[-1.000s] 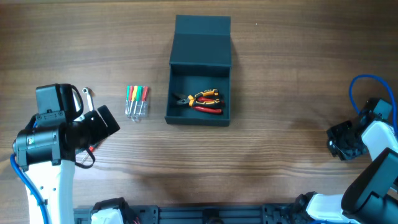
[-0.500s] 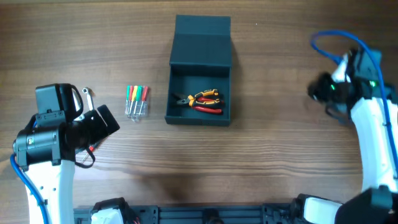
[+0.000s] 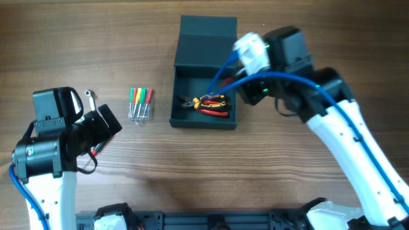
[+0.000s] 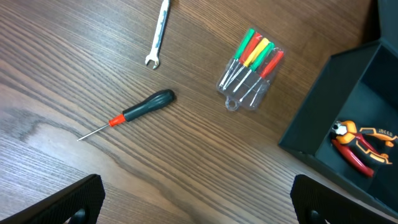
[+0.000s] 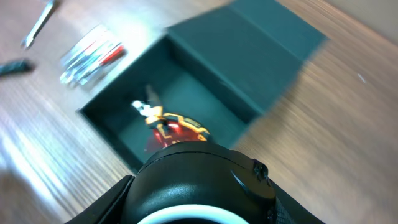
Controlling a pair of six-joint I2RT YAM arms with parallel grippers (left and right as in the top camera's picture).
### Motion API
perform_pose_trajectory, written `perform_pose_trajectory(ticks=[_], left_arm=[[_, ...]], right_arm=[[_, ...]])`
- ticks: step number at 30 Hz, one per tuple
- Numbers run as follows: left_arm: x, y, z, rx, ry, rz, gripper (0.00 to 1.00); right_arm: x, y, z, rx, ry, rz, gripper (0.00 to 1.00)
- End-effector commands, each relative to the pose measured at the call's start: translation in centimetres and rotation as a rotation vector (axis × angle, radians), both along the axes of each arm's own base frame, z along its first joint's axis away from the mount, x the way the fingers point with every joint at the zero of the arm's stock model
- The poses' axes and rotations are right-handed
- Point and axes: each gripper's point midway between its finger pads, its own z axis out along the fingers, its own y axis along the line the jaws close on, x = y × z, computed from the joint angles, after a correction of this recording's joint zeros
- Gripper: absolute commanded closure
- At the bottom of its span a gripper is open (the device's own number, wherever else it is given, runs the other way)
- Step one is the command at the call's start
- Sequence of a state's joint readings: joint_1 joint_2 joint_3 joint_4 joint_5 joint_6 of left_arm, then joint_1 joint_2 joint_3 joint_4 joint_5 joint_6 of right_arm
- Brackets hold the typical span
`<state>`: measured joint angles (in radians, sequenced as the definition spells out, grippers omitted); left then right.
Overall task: Pack container
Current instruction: 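Carry the round item into the green box and release it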
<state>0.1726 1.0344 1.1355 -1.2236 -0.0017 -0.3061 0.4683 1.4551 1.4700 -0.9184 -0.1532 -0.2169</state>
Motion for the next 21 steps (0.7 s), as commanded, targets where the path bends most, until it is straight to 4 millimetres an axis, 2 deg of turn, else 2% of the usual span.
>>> perform_pose_trajectory(ticks=[1,3,5,10,13,17,21], left_arm=[[0.1,-0.1,1.0,-0.017,-0.038,0.019,0.00],[0.1,-0.3,1.0,-0.028,-0.038,0.014,0.00],[0.1,-0.4,0.9,-0.035,-0.038,0.010,0.00],[0.0,-0.5,0.9,-0.038,-0.037,0.009,0.01],[0.1,-0.6,0.9,-0.042,-0.038,0.007,0.00],[0.0,-0.6,0.9,-0.045,-0.037,0.005,0.00],[-0.1,-0.6,0.9,-0.046,-0.033,0.005,0.00]], right_arm=[[-0.1,3.7,-2.2,-0.083,-0.017,0.200,0.96],[0.0,5.5,-4.6,-0.111,0.016,0.249,0.96],[0.3,6.4,-6.6,-0.129,0.049,0.265,0.96],[2.1,7.6,-11.4,-0.155,0.105,0.267,0.96],[3.3,8.4,-13.5,-0.156,0.107,0.264,0.96],[4.7,9.4,-14.7,-0.132,0.087,0.245,0.96],[6.7,10.7,-14.1,-0.081,0.009,0.230,0.96]])
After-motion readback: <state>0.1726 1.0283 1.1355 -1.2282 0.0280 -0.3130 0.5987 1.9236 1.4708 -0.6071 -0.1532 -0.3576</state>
